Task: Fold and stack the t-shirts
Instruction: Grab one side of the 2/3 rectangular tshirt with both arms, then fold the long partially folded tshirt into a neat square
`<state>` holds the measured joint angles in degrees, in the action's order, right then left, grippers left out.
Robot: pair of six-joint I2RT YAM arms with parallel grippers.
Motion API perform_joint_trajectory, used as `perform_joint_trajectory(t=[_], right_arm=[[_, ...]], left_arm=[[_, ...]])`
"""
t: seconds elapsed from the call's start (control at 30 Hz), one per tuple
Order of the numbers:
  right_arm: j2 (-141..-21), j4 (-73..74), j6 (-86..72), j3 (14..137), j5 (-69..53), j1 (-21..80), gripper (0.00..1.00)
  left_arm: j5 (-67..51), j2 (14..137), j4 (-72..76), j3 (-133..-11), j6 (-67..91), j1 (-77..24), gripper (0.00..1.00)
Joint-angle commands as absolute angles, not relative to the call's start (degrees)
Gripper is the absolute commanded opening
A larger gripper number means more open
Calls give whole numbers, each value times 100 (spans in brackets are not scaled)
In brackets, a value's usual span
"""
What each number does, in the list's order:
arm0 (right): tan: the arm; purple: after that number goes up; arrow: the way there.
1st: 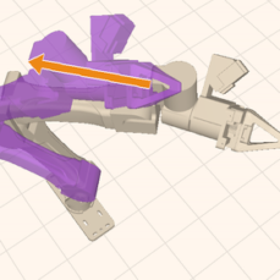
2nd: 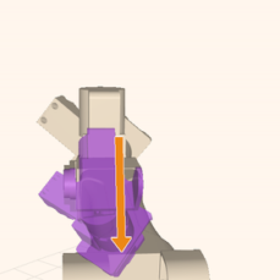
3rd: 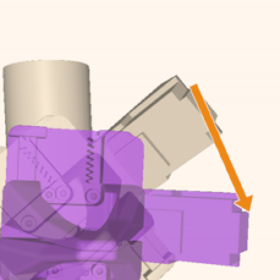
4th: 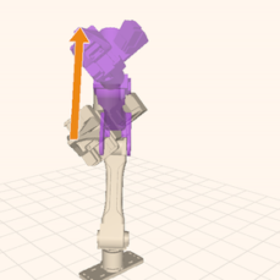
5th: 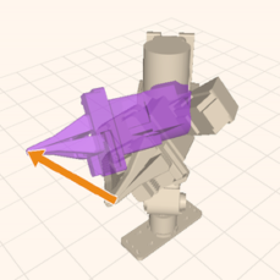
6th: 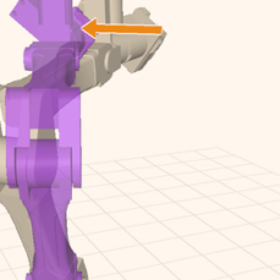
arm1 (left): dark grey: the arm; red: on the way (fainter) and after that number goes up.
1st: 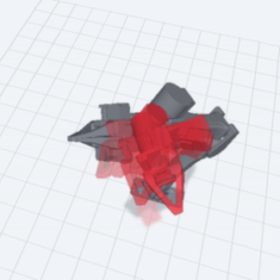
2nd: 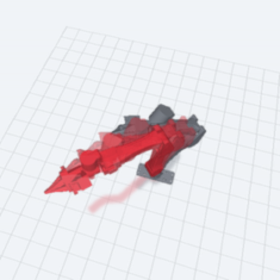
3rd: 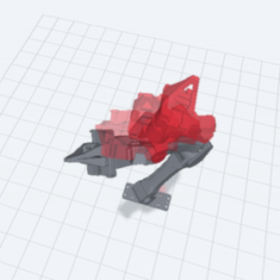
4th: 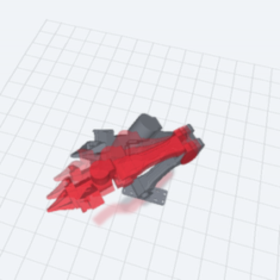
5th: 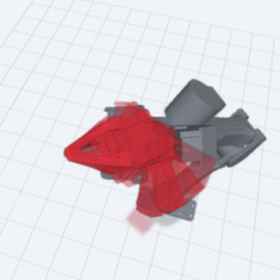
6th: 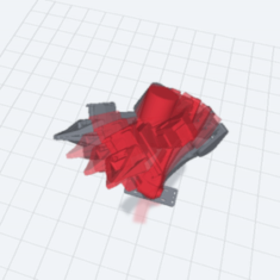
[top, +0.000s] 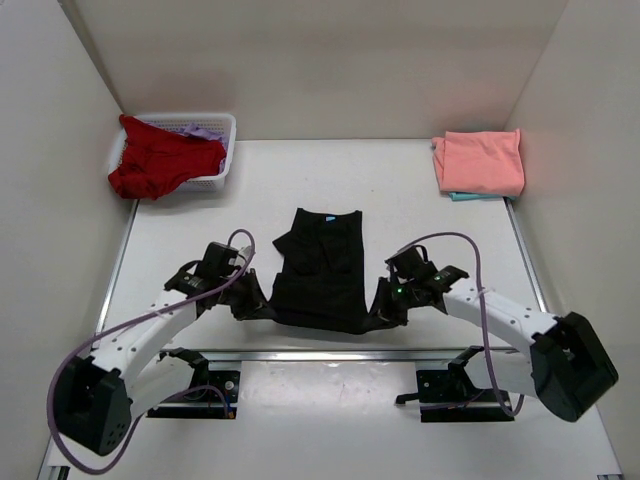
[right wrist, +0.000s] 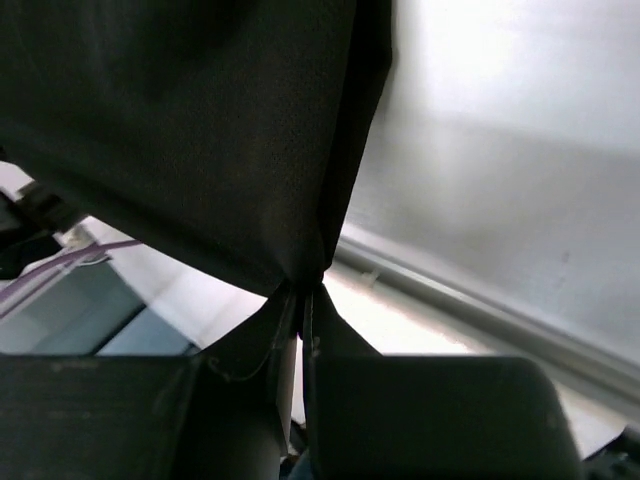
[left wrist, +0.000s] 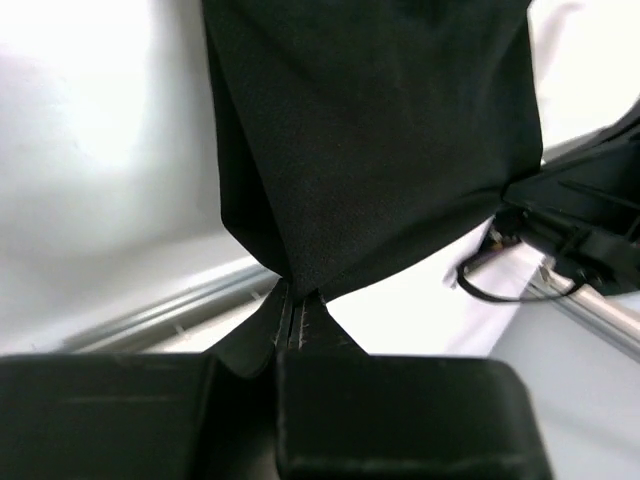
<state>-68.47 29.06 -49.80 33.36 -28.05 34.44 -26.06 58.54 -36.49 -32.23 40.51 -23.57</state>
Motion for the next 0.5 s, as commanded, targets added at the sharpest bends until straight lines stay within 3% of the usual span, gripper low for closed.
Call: perform_joint_trajectory(t=[0.0,0.27,0.47], right_arm=[[-6373,3470,-5256,3313,-2873,3279,1],[-7074,4359,-3975,4857,-3243,2015,0],[-8891,4421,-3252,6597,-3375,1249,0]], left_arm=[[-2594,5529,-4149,-3357,4060,-2250,0],[-2470,6783,-3780,-4736,3876,-1899,0],[-2532,8425,-2945,-6465,4228,-1459,0]])
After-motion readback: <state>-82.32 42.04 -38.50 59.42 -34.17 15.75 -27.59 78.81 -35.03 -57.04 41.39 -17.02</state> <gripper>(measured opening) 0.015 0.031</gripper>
